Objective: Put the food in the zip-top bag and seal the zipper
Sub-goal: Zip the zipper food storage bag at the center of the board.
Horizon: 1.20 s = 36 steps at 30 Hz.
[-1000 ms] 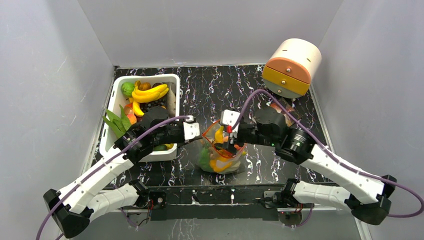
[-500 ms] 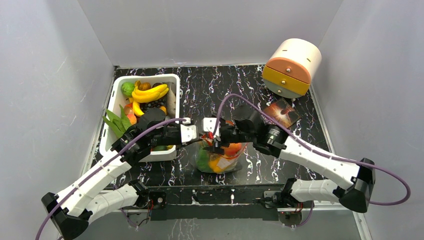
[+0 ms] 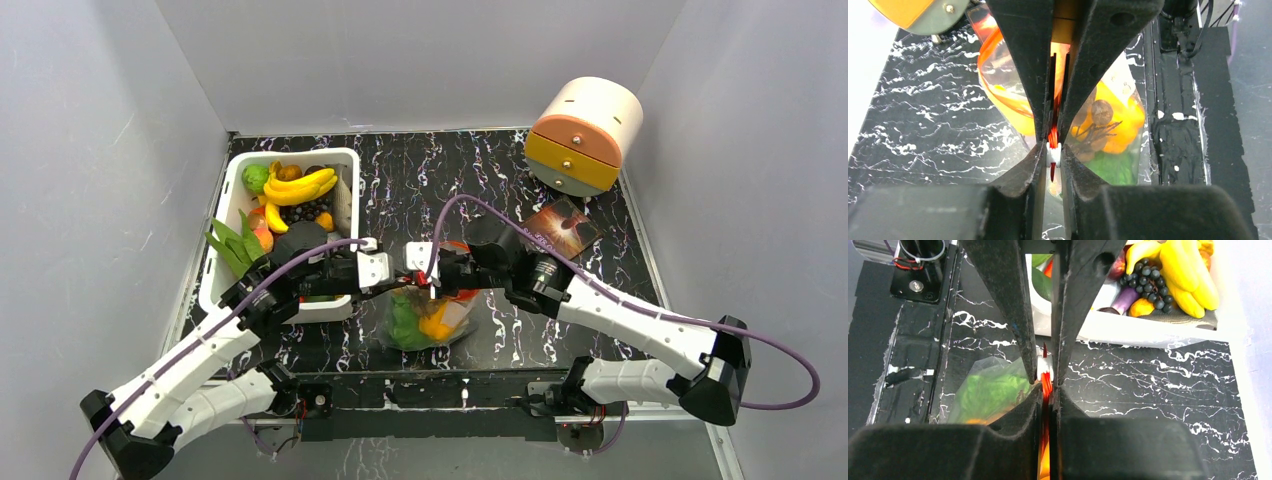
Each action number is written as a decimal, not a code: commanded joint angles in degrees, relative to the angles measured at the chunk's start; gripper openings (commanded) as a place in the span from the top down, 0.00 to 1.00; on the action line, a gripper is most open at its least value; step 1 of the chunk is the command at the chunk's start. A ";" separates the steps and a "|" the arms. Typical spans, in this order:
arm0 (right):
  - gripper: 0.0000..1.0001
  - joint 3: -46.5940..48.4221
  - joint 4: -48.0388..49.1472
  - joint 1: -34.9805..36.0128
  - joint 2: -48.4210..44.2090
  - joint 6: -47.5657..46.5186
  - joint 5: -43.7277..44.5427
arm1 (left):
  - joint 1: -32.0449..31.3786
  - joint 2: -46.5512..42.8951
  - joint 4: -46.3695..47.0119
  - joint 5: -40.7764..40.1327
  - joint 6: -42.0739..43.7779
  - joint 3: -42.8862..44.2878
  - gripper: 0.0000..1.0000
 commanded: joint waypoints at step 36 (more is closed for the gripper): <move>0.65 1.61 8.67 0.03 -4.77 4.90 -4.56 | 0.07 -2.65 10.27 3.22 -4.75 -5.69 1.00</move>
